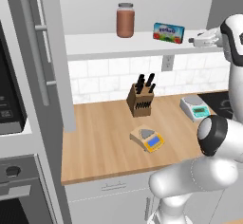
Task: Pick the boxed food and place it on the digital scale for weighing, and close the cabinet.
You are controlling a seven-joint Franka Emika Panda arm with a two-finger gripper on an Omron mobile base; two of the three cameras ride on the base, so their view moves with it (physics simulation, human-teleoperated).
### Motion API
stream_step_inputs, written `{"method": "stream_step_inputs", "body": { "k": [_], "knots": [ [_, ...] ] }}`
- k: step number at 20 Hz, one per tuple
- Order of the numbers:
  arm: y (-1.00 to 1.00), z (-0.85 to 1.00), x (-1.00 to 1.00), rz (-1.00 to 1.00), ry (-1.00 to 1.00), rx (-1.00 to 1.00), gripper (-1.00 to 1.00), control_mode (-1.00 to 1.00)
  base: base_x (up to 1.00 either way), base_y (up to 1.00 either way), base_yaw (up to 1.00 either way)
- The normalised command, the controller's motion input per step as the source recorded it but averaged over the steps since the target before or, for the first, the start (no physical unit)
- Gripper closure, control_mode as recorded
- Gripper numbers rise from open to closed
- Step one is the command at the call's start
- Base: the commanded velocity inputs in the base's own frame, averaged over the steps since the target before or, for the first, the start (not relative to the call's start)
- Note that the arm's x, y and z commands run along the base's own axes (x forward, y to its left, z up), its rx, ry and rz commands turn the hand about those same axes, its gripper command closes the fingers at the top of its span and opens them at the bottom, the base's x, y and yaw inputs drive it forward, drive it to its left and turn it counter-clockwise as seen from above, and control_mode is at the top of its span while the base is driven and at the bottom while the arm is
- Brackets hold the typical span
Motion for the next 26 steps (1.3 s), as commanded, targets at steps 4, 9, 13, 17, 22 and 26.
{"method": "stream_step_inputs", "body": {
  "k": [4,9,13,17,22,26],
  "knots": [
    [-0.29,0.22,0.00,0.00,0.02,0.03,-1.00,-1.00,0.00,0.00,0.00],
    [-0.16,0.15,0.09,0.00,0.06,0.03,-1.00,-1.00,0.00,0.00,0.00],
    [0.00,0.04,0.23,0.00,0.09,0.00,-1.00,-1.00,0.00,0.00,0.00],
    [0.00,0.00,0.36,0.00,0.10,0.00,-1.00,-1.00,0.00,0.00,0.00],
    [0.00,0.00,0.31,0.00,0.08,0.00,-1.00,-1.00,0.00,0.00,0.00],
    [0.00,0.00,0.33,0.00,0.05,0.00,-1.00,-1.00,0.00,0.00,0.00]
  ]
}}
